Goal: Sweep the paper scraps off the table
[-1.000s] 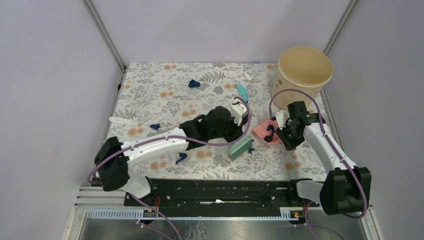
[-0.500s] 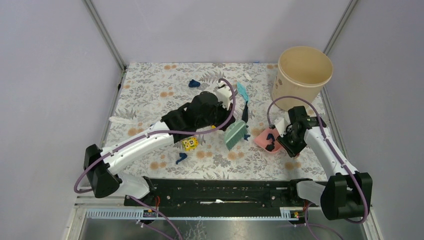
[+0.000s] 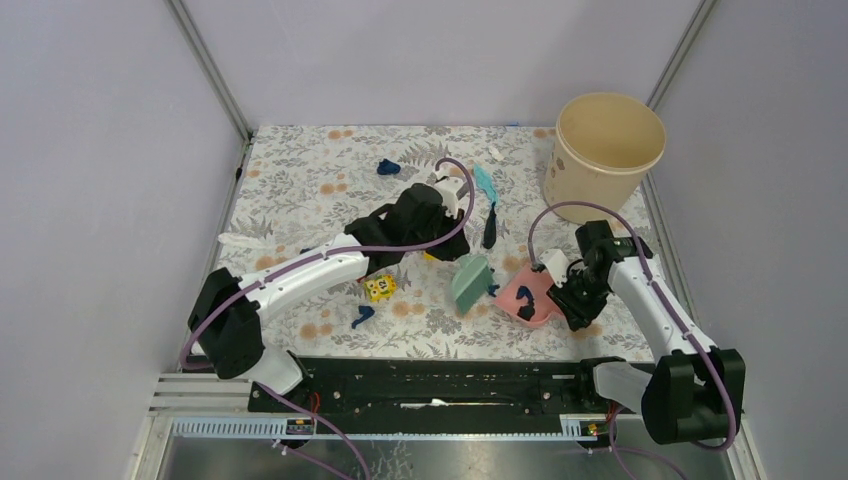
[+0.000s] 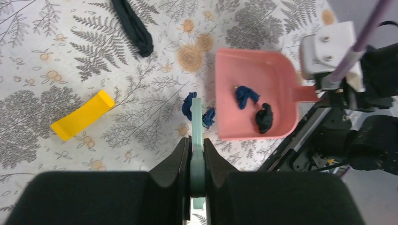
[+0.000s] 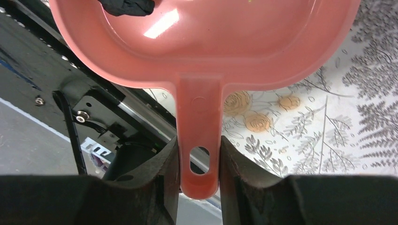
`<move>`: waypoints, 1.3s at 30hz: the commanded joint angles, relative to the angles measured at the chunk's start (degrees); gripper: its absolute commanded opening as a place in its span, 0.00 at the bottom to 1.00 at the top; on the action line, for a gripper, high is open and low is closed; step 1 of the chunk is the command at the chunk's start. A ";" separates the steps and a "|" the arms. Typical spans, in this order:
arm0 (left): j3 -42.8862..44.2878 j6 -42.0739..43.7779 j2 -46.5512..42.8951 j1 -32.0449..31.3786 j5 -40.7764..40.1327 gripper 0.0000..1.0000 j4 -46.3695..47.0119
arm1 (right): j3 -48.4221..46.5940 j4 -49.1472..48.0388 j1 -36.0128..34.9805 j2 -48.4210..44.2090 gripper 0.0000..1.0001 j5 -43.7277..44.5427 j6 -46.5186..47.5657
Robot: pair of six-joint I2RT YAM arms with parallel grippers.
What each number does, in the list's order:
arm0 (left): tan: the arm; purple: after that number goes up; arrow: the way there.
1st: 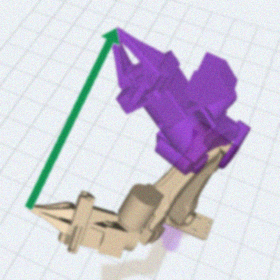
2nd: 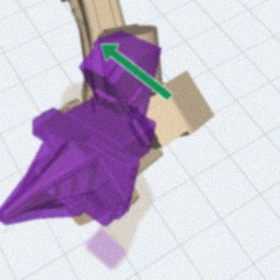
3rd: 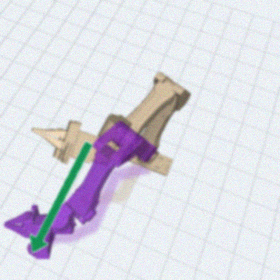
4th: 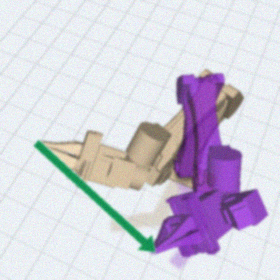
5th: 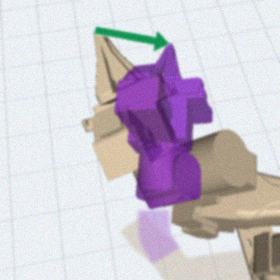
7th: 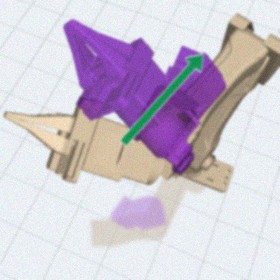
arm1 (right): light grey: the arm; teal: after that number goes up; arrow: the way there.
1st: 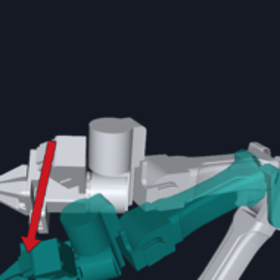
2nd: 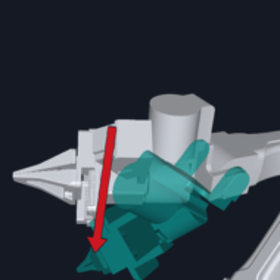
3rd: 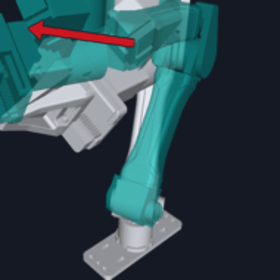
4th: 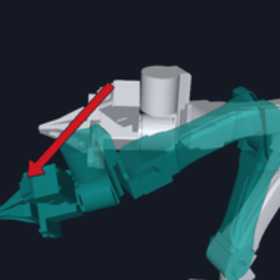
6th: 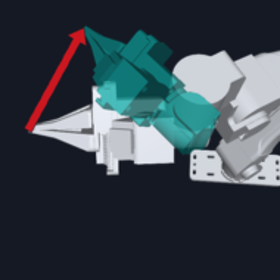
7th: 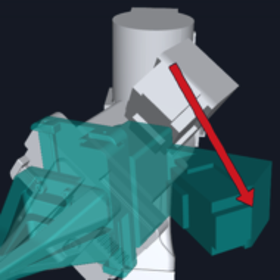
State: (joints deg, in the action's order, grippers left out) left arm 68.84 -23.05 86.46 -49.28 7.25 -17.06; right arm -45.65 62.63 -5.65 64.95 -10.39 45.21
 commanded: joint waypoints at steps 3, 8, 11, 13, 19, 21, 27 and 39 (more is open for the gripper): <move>1.51 -4.23 -0.18 -0.10 5.19 0.00 7.27 | -1.77 -2.50 -1.55 3.33 0.00 -5.30 -2.29; 2.16 -6.90 -1.44 -0.06 9.29 0.00 7.66 | -4.22 -6.27 -1.56 8.06 0.00 -3.16 -7.99; 4.02 -7.85 -3.39 -0.23 8.80 0.00 4.12 | -4.88 -8.05 -1.55 10.53 0.00 -2.08 -10.00; 5.09 -7.15 -5.69 -0.42 7.29 0.00 1.14 | -5.04 -8.59 -1.56 10.89 0.00 -2.11 -10.22; 8.45 -1.98 -11.13 -0.38 -4.12 0.00 -6.99 | -4.01 -8.07 -1.57 9.13 0.00 2.09 -8.16; 9.54 0.80 -10.58 -0.38 -8.68 0.00 -9.54 | -3.28 -7.14 -1.64 8.04 0.00 4.76 -6.58; 14.75 5.50 -1.65 -0.42 -17.31 0.00 -15.60 | -0.08 -3.42 -1.60 4.00 0.00 9.33 -2.44; 21.88 3.37 15.78 -4.46 -13.49 0.00 -8.39 | 4.03 -5.04 -1.64 3.83 0.00 14.29 -1.17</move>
State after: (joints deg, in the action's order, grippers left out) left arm 85.34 -19.07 99.26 -51.07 -7.31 -30.22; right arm -42.39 57.80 -6.98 67.99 1.48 43.11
